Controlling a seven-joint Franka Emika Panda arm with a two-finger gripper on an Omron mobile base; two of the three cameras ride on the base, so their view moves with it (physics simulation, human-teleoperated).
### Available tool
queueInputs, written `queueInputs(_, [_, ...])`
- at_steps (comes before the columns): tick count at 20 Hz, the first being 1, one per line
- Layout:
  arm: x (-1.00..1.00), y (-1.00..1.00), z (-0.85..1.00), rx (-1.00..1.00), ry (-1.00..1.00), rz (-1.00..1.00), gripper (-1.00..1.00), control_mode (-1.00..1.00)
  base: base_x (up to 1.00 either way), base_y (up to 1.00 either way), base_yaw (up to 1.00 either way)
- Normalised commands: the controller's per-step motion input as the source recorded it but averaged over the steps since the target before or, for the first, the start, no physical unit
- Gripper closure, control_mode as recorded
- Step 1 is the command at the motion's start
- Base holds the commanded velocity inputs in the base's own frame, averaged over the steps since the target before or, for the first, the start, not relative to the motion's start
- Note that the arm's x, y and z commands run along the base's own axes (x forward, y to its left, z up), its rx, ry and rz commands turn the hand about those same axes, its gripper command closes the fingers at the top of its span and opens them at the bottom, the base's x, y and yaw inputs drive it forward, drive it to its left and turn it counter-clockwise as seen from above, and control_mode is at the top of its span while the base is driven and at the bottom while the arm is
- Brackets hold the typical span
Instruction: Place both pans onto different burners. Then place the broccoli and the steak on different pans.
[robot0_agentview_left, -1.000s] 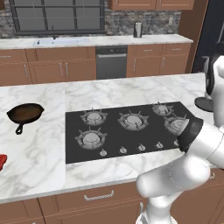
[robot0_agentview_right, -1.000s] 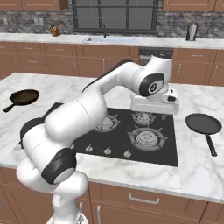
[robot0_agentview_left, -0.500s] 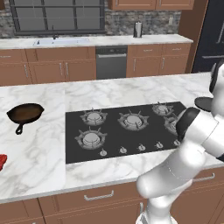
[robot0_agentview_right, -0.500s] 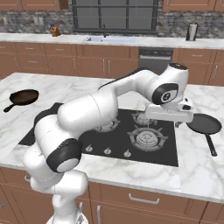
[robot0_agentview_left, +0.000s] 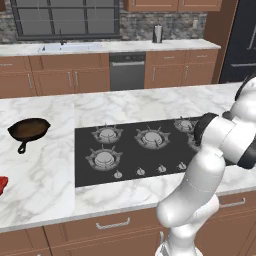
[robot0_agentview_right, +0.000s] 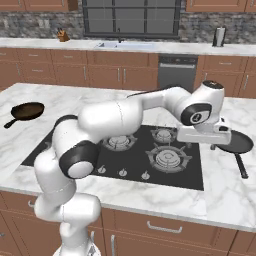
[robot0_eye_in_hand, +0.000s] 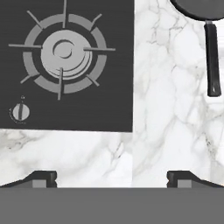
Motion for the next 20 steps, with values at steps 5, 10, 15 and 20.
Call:
queueInputs(5, [0.3,-0.37,-0.18,0.0,0.07,0.0,-1.0,-1.0,0.0,0.0,0.0])
queueInputs(10, [0.19,-0.47,-0.23,0.01,0.06,0.0,-1.0,-1.0,0.0,0.0,0.0])
queueInputs(15, [0.14,-0.45,-0.27,0.05,0.01,0.0,-1.0,-1.0,0.0,0.0,0.0])
queueInputs(20, [0.3,-0.37,-0.17,0.01,0.0,0.0,-1.0,-1.0,0.0,0.0,0.0])
